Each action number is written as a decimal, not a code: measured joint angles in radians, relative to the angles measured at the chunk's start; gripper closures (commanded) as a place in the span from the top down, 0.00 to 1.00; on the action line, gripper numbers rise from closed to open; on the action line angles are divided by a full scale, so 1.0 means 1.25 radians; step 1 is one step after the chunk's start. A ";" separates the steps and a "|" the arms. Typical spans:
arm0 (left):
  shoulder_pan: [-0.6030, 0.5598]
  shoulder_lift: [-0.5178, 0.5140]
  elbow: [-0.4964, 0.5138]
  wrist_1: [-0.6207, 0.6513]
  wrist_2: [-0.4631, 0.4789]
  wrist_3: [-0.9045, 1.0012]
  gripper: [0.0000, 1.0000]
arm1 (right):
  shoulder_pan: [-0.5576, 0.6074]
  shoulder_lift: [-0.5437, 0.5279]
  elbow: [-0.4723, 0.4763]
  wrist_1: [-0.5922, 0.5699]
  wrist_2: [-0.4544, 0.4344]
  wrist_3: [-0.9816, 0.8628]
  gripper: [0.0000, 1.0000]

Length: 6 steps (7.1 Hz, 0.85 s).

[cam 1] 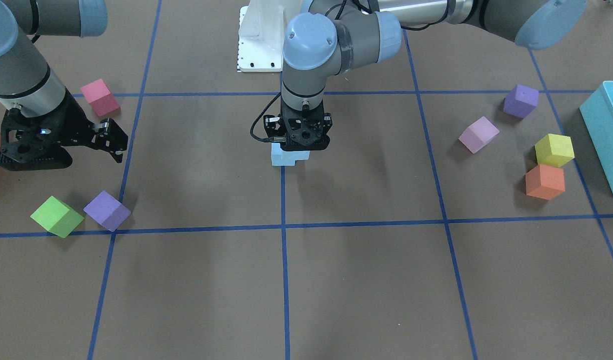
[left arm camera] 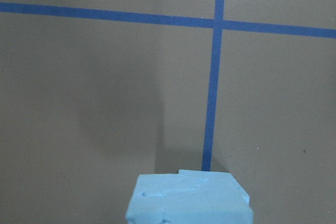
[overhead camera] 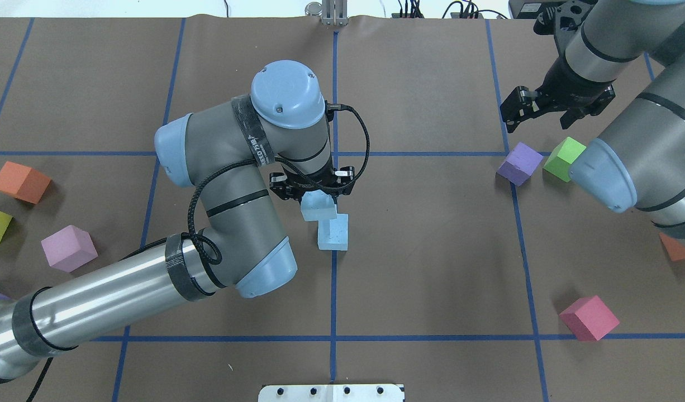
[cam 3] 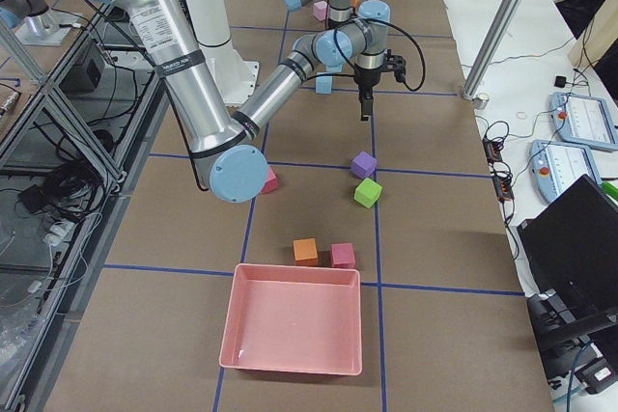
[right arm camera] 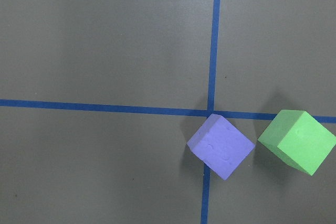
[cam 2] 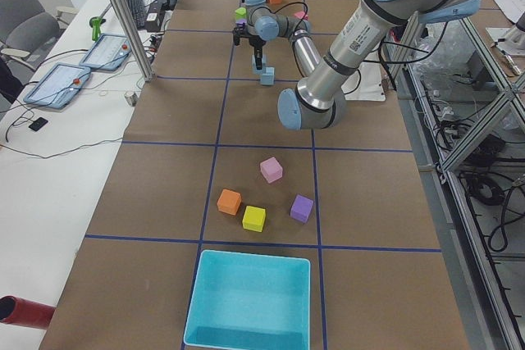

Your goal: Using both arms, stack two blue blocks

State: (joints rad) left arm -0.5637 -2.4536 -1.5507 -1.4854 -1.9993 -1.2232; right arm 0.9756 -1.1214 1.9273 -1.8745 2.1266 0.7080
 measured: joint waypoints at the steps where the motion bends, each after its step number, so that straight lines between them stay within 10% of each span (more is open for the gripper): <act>1: 0.002 -0.003 0.006 -0.002 0.001 0.011 0.59 | 0.000 0.000 0.000 0.000 0.000 0.000 0.99; 6: 0.017 -0.010 0.013 -0.006 0.006 0.038 0.59 | 0.000 0.000 -0.001 0.000 0.000 0.000 0.99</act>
State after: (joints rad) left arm -0.5425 -2.4666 -1.5348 -1.4928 -1.9918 -1.1760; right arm 0.9756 -1.1213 1.9267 -1.8745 2.1261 0.7082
